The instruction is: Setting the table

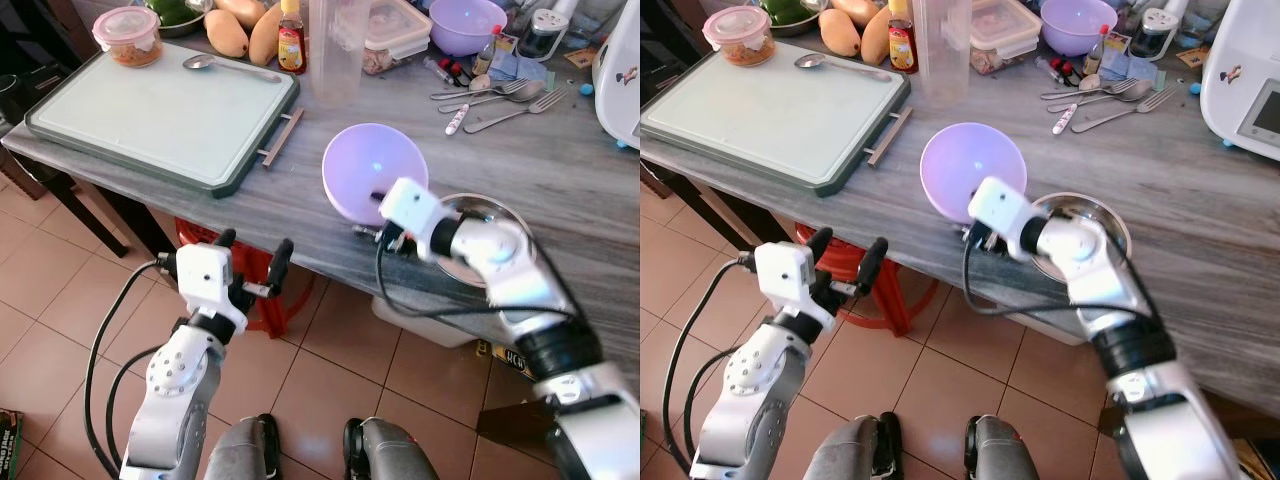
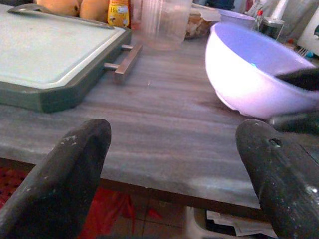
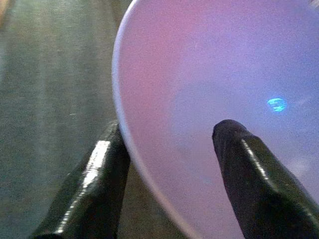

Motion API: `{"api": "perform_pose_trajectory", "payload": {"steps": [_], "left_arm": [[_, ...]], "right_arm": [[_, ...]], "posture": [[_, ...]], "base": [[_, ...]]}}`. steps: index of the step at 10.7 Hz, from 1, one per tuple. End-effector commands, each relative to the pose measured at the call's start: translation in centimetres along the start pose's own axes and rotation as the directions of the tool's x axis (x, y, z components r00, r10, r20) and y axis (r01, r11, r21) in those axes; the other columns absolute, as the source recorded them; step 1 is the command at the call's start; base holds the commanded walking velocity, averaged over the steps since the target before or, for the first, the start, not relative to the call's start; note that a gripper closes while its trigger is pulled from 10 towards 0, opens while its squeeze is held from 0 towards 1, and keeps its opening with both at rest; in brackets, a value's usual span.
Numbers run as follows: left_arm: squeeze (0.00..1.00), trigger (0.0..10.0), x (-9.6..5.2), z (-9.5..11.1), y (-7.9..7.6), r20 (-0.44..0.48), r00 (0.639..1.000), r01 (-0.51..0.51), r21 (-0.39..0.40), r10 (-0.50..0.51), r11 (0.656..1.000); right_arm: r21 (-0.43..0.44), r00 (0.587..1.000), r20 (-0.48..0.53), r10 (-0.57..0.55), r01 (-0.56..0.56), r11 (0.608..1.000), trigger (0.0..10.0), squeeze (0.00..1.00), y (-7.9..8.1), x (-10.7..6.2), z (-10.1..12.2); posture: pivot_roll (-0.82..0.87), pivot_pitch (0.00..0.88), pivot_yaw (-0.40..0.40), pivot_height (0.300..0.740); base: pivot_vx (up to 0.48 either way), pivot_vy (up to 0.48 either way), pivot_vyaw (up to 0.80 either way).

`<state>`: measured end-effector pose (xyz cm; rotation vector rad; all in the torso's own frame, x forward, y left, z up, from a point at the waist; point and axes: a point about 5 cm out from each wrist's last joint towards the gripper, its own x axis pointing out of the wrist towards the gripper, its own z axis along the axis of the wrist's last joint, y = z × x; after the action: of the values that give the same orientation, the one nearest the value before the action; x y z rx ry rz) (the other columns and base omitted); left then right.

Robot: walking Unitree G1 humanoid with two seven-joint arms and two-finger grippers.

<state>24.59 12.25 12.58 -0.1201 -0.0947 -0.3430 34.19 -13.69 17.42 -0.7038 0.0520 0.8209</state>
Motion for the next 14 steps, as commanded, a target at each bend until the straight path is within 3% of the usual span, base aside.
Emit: {"api": "perform_pose_trajectory", "payload": {"steps": [1, 5, 9, 12, 14], "left_arm": [[0.0, 10.0, -0.1, -0.5, 0.0, -0.029, 1.0, -0.003, -0.007, 0.002, 1.0], [0.0, 10.0, 0.2, -0.6, -0.1, -0.025, 1.0, -0.004, -0.01, 0.004, 1.0], [0.0, 10.0, 0.2, -0.7, 0.0, -0.03, 1.0, -0.006, -0.012, 0.006, 1.0], [0.0, 10.0, 0.2, -0.8, 0.1, -0.033, 0.999, -0.002, -0.008, 0.001, 1.0], [0.0, 10.0, 0.3, -0.8, 0.2, -0.034, 0.999, 0.001, -0.006, -0.001, 1.0]], "right_arm": [[-0.019, 1.0, -0.019, 0.012, -0.012, 1.0, 10.0, 1.0, -0.1, 0.0, 0.0], [-0.043, 0.998, 0.016, -0.057, 0.057, 0.997, 10.0, 1.0, -2.0, -0.4, 1.5], [0.075, 0.984, 0.088, -0.156, 0.149, 0.986, 10.0, 1.0, -2.4, -0.7, 2.6], [0.219, 0.977, 0.137, -0.164, 0.132, 0.967, 10.0, 1.0, -1.3, -1.0, 2.8], [0.263, 0.983, 0.125, -0.137, 0.101, 0.96, 10.0, 1.0, -0.2, -1.3, 2.2]], "posture": [[-0.03, 0.182, 0.008, 0.74], [-0.04, 0.172, 0.005, 0.74], [-0.04, 0.168, 0.006, 0.74], [-0.05, 0.164, 0.009, 0.74], [-0.05, 0.161, 0.011, 0.74]], "base": [[0.0, 0.0, 0.0], [0.0, 0.0, 0.0], [0.0, 0.0, 0.0], [0.0, 0.0, 0.0], [0.0, 0.0, 0.0]]}}
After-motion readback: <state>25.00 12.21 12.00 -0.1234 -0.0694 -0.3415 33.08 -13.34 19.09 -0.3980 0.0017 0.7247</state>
